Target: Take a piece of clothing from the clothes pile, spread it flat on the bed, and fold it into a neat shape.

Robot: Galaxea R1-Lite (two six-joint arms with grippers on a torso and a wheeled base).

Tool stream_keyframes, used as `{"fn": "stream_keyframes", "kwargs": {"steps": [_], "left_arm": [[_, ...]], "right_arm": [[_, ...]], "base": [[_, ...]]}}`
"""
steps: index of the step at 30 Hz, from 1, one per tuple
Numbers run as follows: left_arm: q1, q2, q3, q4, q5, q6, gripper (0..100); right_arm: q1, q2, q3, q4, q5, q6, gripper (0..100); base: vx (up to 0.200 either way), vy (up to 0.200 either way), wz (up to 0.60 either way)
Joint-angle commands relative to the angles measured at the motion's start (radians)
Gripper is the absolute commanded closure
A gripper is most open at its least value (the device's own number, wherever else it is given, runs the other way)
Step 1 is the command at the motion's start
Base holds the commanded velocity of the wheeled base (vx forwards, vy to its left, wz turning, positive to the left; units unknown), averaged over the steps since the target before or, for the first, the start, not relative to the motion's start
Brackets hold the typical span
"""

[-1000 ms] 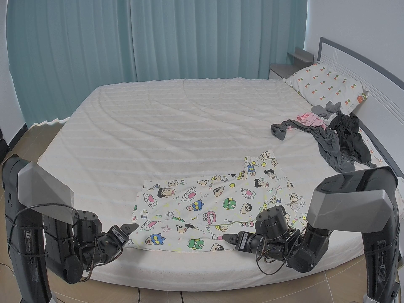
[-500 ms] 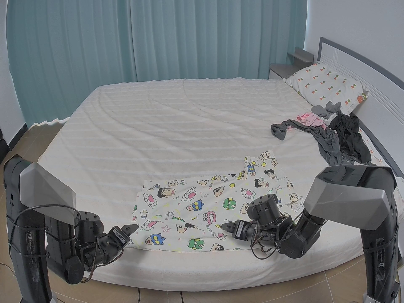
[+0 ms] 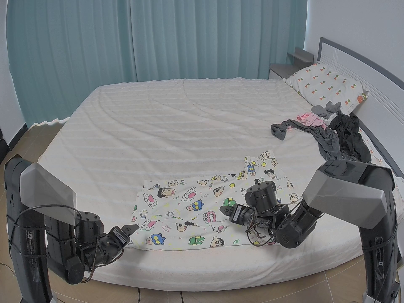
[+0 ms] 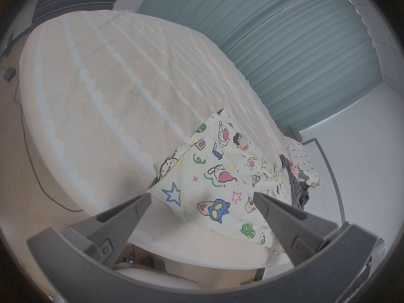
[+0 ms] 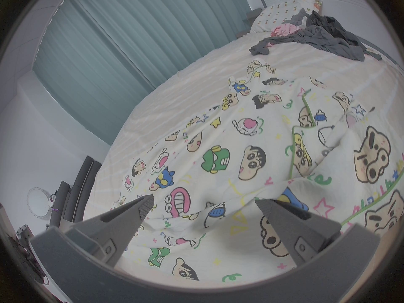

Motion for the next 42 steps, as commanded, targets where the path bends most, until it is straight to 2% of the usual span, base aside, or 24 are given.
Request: {"fn": "stream_keyframes", "kwargs": {"steps": [1,11,14,15,19,25,27,32,39,40,42], "left_arm": [[0.000,0.001,0.000,-0.018,0.000,0.000,0],[0.000,0.005,0.000,-0.018,0.001,0.000,0],[0.000,0.006,0.000,-0.018,0.001,0.000,0],[0.000,0.006,0.000,-0.018,0.001,0.000,0],[0.000,0.006,0.000,-0.018,0.001,0.001,0],[0.000,0.014,0.000,-0.018,0.006,0.030,0],[0.000,0.014,0.000,-0.018,0.006,0.032,0],[0.000,0.014,0.000,-0.018,0.006,0.032,0],[0.000,0.014,0.000,-0.018,0.006,0.032,0],[0.000,0.015,-0.001,-0.018,0.007,0.032,0],[0.000,0.015,-0.001,-0.018,0.006,0.032,0]], "right_arm": [[-0.005,0.000,-0.021,-0.001,0.000,-0.003,0],[-0.002,-0.035,0.015,0.070,0.019,-0.011,0],[0.000,-0.069,0.053,0.071,0.046,-0.013,0],[0.001,-0.101,0.091,0.071,0.075,-0.023,0],[-0.002,-0.153,0.159,0.068,0.115,-0.074,0],[0.000,-0.175,0.199,0.064,0.111,-0.080,0],[-0.010,-0.233,0.262,0.060,0.114,-0.078,0],[-0.059,-0.350,0.387,0.033,0.118,-0.060,0],[-0.211,-0.336,0.499,-0.091,0.120,-0.068,0],[-0.261,-0.307,0.529,-0.153,0.138,-0.062,0],[-0.293,-0.267,0.545,-0.216,0.158,-0.071,0]], "base": [[0.000,0.000,0.00],[0.000,0.000,0.00],[0.000,0.000,0.00],[0.000,0.000,0.00],[0.000,0.000,0.00],[0.000,0.000,0.00],[0.000,0.000,0.00],[0.000,0.000,0.00],[0.000,0.000,0.00],[0.000,0.000,0.00],[0.000,0.000,0.00]]}}
